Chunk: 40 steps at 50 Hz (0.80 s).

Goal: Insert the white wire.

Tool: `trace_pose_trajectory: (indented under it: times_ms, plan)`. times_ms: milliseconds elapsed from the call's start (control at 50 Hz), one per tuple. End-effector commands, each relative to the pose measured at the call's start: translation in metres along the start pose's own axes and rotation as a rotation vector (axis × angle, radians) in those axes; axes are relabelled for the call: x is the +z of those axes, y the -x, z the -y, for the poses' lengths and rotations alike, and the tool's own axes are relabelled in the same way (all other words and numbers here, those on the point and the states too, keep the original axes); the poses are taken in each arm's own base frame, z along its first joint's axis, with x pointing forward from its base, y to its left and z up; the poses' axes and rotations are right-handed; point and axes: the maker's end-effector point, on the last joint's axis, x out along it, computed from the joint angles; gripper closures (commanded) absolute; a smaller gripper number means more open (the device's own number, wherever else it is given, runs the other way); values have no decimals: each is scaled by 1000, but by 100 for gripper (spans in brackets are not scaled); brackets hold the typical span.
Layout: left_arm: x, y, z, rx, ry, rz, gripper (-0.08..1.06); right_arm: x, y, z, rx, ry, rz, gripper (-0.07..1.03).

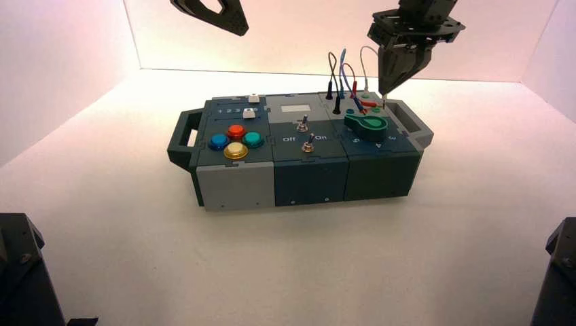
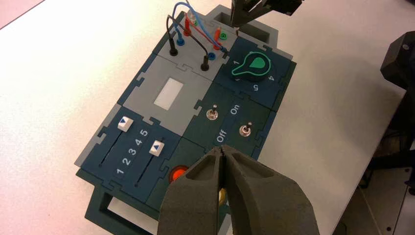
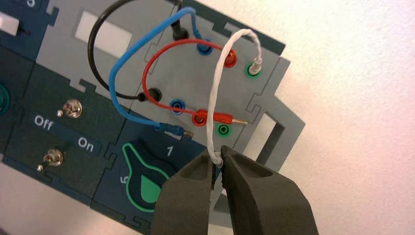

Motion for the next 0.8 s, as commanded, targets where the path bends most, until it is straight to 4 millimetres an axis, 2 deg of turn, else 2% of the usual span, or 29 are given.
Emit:
trace_pose_trajectory:
  times_ms: [20,800]
  plan:
    - [10,4,-3,11,-7,28,101,14,14,1,-22,2,85,98]
    - [10,4,-3,16,-6,31,101,19,3,6,-46,-3,129,98]
